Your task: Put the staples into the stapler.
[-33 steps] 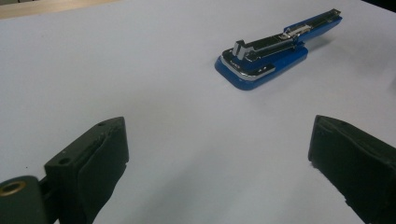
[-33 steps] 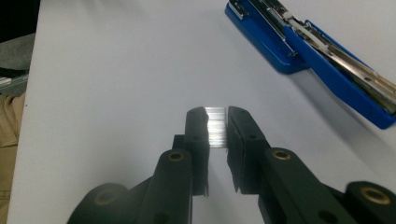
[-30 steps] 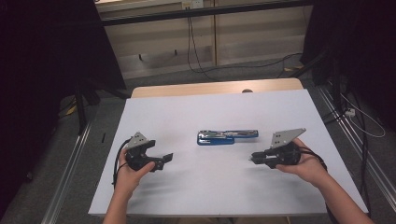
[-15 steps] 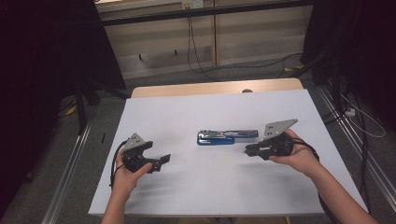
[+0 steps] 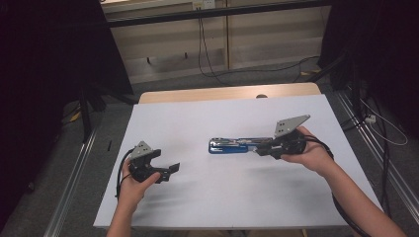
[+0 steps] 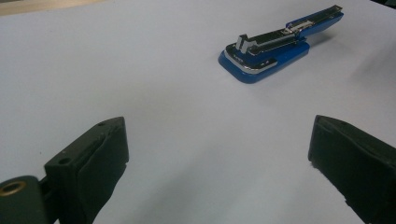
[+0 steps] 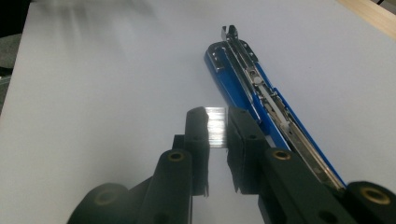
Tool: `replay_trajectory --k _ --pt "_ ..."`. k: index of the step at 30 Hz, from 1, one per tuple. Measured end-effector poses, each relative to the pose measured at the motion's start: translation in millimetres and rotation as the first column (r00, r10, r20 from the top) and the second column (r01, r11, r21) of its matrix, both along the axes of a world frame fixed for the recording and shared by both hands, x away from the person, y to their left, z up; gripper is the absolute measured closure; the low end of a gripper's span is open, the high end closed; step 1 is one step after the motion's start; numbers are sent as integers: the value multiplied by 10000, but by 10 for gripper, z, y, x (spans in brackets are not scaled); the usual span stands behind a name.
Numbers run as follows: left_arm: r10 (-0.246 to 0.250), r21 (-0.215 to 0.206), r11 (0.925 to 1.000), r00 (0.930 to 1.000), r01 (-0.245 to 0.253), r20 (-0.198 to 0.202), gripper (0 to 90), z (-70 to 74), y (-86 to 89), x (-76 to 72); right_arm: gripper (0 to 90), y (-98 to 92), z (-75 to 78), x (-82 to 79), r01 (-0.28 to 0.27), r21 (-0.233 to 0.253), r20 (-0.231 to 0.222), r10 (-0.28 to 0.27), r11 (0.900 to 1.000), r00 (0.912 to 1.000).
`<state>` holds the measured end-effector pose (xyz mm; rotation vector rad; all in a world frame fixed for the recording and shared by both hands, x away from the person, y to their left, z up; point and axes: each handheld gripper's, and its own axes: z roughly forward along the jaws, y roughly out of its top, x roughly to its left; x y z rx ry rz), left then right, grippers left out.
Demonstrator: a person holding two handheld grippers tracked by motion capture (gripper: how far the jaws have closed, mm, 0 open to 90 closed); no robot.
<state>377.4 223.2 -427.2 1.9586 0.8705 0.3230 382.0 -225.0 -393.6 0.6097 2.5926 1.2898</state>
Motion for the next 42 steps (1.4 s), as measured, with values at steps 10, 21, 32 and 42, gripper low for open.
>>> replay_trajectory --k 10,21,32,42 --pt "-43 92 9999 10000 43 -11 54 -5 -6 5 792 76 55 136 -99 -44 65 100 9999 9999" --pt "-77 116 9999 10000 78 -63 54 -12 -7 14 792 148 59 287 -91 36 83 90 10000 9999" --pt "-137 59 9999 9999 137 -55 54 -3 -5 20 792 200 25 382 -223 -47 33 223 9997 9997" --pt "-186 92 9998 9998 187 -74 54 -6 -13 20 792 234 54 480 -317 9 55 317 9995 9995"
